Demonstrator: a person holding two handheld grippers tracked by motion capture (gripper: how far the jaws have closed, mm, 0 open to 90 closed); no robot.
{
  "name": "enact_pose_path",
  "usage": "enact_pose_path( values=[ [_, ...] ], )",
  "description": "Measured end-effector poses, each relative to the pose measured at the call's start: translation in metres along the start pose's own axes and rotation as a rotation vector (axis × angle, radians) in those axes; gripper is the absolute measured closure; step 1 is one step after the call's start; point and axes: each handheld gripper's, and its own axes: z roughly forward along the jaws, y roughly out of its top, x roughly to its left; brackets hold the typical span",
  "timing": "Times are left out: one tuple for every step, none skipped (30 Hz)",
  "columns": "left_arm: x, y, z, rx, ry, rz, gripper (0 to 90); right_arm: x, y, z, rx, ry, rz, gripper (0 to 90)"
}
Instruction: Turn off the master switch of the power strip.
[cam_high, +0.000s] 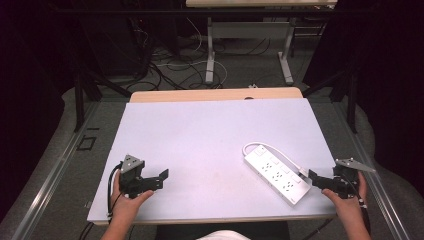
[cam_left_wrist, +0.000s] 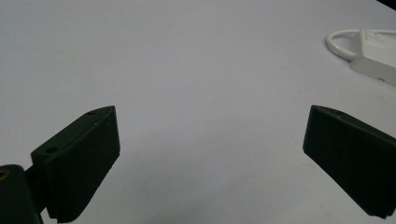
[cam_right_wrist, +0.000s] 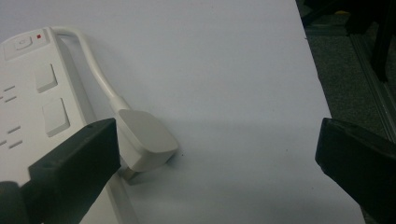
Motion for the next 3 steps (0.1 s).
enact_pose_path(
  values=[
    [0.0001, 0.0, 0.0001, 0.0, 0.0, 0.0, 3.8, 0.0007, 0.0002, -0.001, 0.013, -0.002, 0.007, 0.0],
    [0.0003, -0.0002, 0.0002, 0.0, 0.002, 0.0, 3.8, 0.0008, 0.0002, -0.001, 0.012, -0.002, 0.007, 0.0],
    [0.0006, -0.0002, 0.0002, 0.002, 0.002, 0.0, 3.8, 0.0004, 0.0, -0.0001, -0.001, 0.002, 0.001, 0.0]
  ],
)
